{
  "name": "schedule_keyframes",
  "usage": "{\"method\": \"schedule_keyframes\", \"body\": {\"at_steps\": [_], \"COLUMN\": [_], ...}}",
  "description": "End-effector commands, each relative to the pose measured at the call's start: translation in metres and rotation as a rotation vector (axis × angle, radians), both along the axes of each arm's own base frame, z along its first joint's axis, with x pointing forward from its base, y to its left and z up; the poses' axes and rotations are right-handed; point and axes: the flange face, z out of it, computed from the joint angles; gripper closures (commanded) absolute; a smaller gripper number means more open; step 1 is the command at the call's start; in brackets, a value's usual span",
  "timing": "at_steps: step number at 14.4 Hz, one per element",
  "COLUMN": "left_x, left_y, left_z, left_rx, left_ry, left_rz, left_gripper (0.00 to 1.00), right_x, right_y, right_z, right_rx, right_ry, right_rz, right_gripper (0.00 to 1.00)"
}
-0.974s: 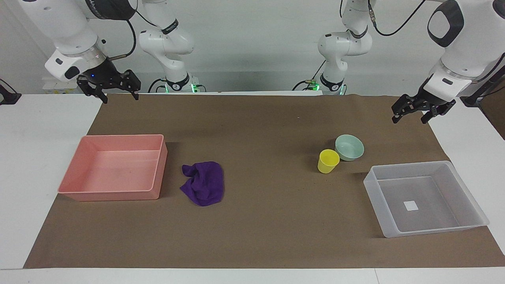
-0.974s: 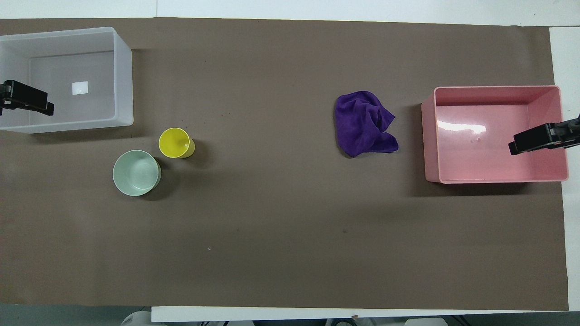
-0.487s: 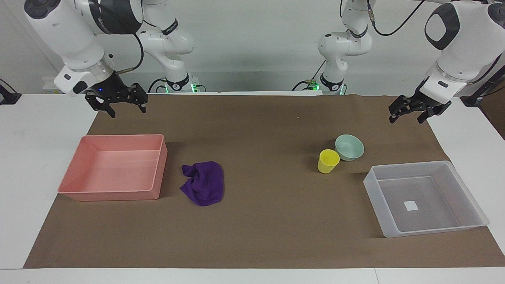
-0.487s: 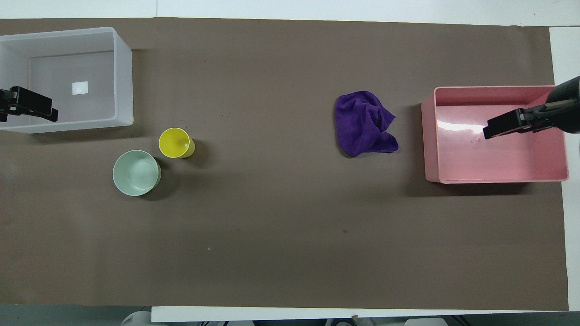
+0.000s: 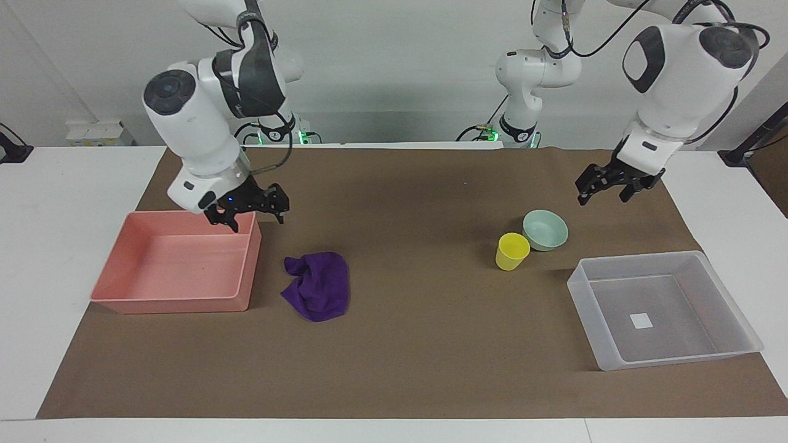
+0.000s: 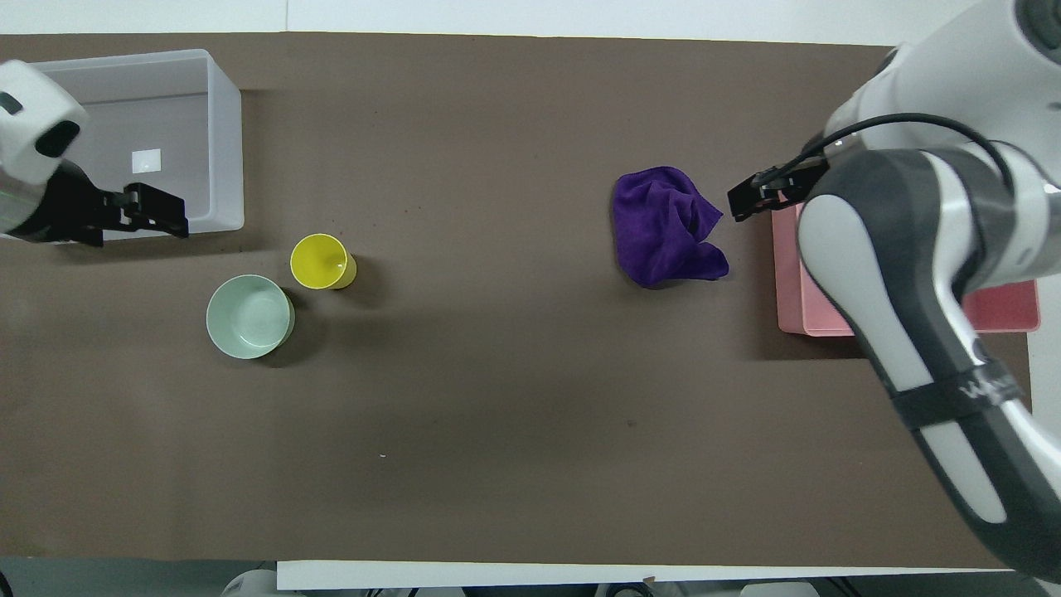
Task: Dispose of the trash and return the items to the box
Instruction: 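Reach the right gripper to the purple cloth while the left gripper reaches the bowl, then grasp the cloth with the right gripper while the left gripper grasps the bowl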
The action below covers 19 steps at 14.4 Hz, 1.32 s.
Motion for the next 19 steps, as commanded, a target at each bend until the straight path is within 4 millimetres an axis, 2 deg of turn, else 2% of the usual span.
{"method": "schedule_keyframes", "body": {"at_steps": [1, 2, 5, 7, 8, 10, 11, 12, 13, 14, 17, 19], "left_x": [-0.042, -0.047, -0.067, -0.069, -0.071, -0.077, -0.082, -0.083, -0.082, -0.081, -0.057, -0.049], "left_y": [0.033, 0.034, 0.037, 0.034, 0.035, 0.037, 0.035, 0.032, 0.028, 0.021, 0.013, 0.009], "left_z": [-0.064, -0.084, -0.133, -0.151, -0.167, -0.19, -0.204, -0.212, -0.212, -0.211, -0.195, -0.188], "left_rx": [-0.002, 0.003, 0.007, 0.006, 0.01, 0.007, 0.007, 0.005, 0.004, 0.002, 0.0, 0.0], "left_ry": [-0.035, -0.009, 0.004, -0.01, 0.014, -0.012, -0.024, -0.04, -0.046, -0.053, -0.064, -0.061], "left_rz": [0.068, 0.084, 0.1, 0.105, 0.113, 0.125, 0.135, 0.16, 0.176, 0.163, 0.164, 0.154], "left_gripper": [0.0, 0.0, 0.0, 0.0, 0.0, 0.02, 0.06, 0.24, 0.88, 1.0, 1.0, 1.0], "right_x": [0.001, 0.005, 0.013, 0.02, 0.022, 0.021, 0.019, 0.015, 0.012, 0.012, 0.007, 0.008], "right_y": [0.018, 0.02, 0.041, 0.051, 0.059, 0.059, 0.06, 0.059, 0.057, 0.052, 0.054, 0.053], "right_z": [-0.043, -0.057, -0.093, -0.118, -0.128, -0.145, -0.153, -0.163, -0.167, -0.167, -0.167, -0.162], "right_rx": [0.012, 0.011, 0.011, 0.016, 0.018, 0.012, 0.009, 0.005, 0.003, -0.001, -0.014, -0.013], "right_ry": [-0.025, -0.021, -0.03, -0.053, -0.062, -0.044, -0.031, -0.022, -0.017, -0.001, 0.046, 0.045], "right_rz": [0.0, -0.01, -0.033, -0.052, -0.059, -0.067, -0.066, -0.07, -0.076, -0.081, -0.077, -0.077], "right_gripper": [0.0, 0.0, 0.0, 0.0, 0.0, 0.03, 0.06, 0.12, 0.25, 0.42, 0.85, 1.0]}}
